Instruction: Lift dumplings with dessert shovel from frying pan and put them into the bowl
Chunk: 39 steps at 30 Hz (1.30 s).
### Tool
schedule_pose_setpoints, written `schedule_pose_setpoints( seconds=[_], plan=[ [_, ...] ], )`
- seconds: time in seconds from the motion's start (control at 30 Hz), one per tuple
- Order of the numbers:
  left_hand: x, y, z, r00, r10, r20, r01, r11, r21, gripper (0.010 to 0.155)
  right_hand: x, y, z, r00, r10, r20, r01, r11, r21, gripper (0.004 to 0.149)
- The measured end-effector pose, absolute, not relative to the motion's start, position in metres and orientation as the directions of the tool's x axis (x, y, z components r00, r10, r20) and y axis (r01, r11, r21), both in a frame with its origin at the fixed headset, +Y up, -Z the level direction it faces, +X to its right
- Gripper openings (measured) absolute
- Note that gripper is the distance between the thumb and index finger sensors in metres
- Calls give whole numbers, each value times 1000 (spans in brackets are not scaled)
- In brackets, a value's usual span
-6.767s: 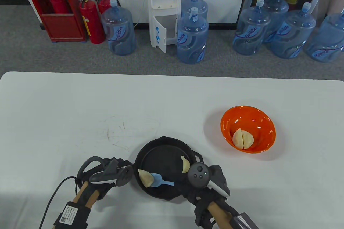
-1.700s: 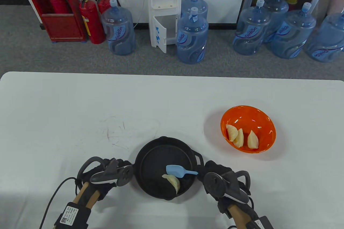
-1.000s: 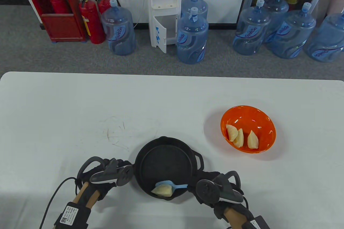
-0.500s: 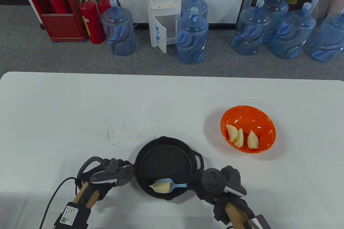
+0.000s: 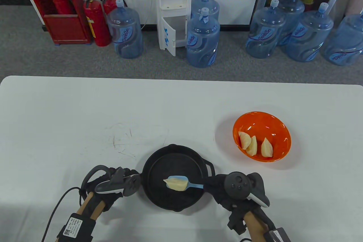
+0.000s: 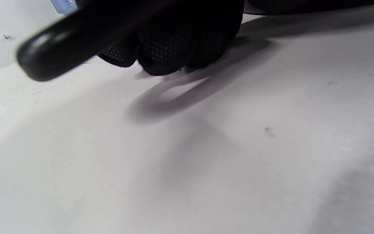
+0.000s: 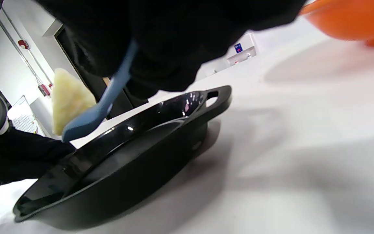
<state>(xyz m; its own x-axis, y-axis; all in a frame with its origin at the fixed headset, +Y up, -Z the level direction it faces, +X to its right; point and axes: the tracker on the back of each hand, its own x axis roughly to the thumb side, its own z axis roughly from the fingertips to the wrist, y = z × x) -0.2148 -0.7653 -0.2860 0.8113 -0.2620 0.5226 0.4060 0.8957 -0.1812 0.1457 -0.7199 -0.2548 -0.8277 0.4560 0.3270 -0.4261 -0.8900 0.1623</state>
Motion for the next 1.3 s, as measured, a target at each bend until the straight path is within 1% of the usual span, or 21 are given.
schedule_pose_setpoints(
  seconds=[0.47, 0.73, 1.0, 1.17, 1.3],
  plan=[
    [-215, -765, -286, 809, -269, 523, 412, 893, -179, 55, 178, -709, -262, -834, 499, 235, -488, -866, 108, 40],
    [-215, -765, -286, 810, -268, 522, 411, 894, -179, 55, 203, -689, -274, -844, 504, 186, -503, -863, 54, 40],
    [-215, -765, -286, 811, -267, 521, 410, 894, -180, 55, 233, -674, -291, -846, 524, 97, -528, -849, -14, 40],
    [-215, -765, -286, 811, -266, 521, 409, 894, -181, 55, 251, -669, -297, -847, 530, 42, -531, -845, -54, 40],
    [-215, -765, -286, 812, -265, 521, 408, 895, -181, 55, 266, -670, -300, -839, 543, -27, -538, -836, -110, 40]
  ],
)
